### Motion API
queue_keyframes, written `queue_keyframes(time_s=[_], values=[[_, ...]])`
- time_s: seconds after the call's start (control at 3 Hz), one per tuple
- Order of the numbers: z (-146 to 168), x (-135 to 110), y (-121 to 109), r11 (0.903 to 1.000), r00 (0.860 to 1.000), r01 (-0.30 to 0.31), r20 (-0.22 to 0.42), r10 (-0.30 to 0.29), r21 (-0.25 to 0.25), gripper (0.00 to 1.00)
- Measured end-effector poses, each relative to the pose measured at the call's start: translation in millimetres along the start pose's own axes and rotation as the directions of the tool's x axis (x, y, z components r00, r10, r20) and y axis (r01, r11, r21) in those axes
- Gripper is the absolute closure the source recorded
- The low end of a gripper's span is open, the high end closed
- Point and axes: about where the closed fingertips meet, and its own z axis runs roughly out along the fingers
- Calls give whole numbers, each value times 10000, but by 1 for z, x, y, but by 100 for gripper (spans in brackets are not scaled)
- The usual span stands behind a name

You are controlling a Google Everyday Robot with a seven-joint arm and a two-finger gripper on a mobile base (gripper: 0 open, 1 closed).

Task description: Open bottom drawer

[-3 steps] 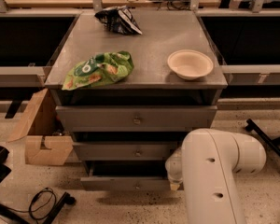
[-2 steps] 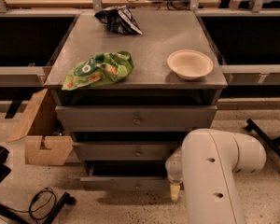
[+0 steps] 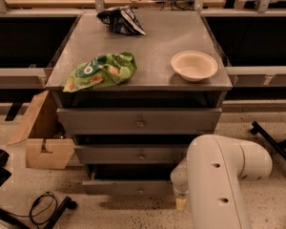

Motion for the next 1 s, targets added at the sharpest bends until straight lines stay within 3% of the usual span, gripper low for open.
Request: queue_keyframes(time_s=[0.33,1.0], values=[[7,9,35,9979,9992,-61,-396,36,-641,41],[-11,3,28,9983,9977,216,-629,-249,-534,87]])
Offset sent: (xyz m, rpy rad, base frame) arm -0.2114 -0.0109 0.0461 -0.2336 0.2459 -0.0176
